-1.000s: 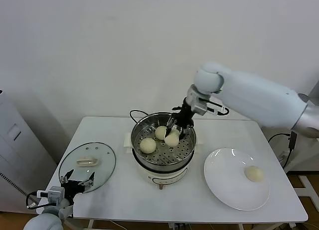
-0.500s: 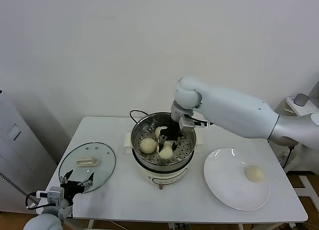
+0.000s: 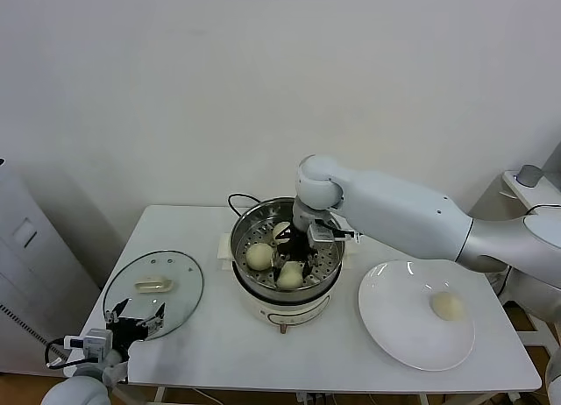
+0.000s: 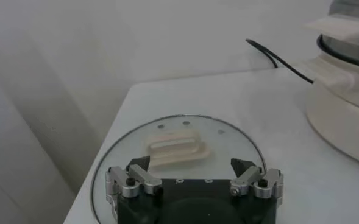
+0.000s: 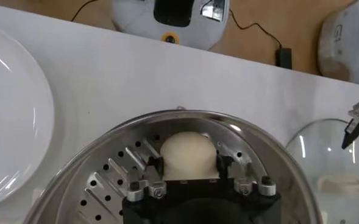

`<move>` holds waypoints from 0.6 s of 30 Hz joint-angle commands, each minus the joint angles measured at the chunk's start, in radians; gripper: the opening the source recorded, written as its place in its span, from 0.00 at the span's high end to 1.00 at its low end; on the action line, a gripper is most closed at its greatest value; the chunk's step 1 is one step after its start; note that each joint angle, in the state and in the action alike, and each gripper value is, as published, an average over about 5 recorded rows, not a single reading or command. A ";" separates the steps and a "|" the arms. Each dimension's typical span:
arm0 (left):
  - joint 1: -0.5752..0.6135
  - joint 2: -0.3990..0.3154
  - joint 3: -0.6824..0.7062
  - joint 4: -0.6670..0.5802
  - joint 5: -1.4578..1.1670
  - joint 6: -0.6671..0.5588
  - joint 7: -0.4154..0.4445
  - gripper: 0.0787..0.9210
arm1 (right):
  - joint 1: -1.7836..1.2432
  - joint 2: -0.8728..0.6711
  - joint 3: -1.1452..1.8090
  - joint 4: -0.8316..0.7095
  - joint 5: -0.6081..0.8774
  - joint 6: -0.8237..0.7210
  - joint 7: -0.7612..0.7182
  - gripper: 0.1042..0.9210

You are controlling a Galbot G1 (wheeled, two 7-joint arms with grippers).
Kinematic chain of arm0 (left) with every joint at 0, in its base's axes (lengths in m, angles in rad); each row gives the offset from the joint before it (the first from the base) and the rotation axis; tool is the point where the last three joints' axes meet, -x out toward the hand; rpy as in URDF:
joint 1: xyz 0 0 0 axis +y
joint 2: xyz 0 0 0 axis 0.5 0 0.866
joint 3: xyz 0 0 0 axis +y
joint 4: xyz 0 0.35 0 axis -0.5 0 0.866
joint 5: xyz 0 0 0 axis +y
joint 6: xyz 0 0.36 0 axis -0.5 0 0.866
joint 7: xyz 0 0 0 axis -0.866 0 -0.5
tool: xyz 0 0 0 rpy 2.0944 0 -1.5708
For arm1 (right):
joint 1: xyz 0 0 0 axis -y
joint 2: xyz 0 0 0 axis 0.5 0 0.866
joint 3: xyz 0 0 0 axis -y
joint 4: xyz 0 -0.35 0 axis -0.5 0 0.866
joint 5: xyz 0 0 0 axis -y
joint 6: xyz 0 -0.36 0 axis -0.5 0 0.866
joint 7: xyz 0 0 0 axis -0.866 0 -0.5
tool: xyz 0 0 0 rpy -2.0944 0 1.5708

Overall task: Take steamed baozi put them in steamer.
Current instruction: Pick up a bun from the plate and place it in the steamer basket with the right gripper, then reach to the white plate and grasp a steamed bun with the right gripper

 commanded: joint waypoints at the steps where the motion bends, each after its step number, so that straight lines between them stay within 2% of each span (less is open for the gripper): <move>1: 0.000 0.001 0.001 0.001 0.000 0.000 0.000 0.12 | -0.012 -0.001 0.017 0.009 -0.034 0.049 -0.004 0.22; 5: 0.004 0.001 0.000 -0.001 0.000 0.000 0.000 0.12 | 0.022 -0.008 0.067 -0.031 -0.040 0.049 -0.005 0.13; 10: 0.007 0.003 -0.004 -0.002 -0.001 -0.001 -0.001 0.12 | 0.110 -0.044 0.127 -0.129 0.001 0.031 -0.001 0.12; 18: 0.012 0.004 -0.015 -0.009 -0.004 -0.001 -0.002 0.12 | 0.247 -0.186 0.074 -0.258 0.180 -0.200 -0.047 0.12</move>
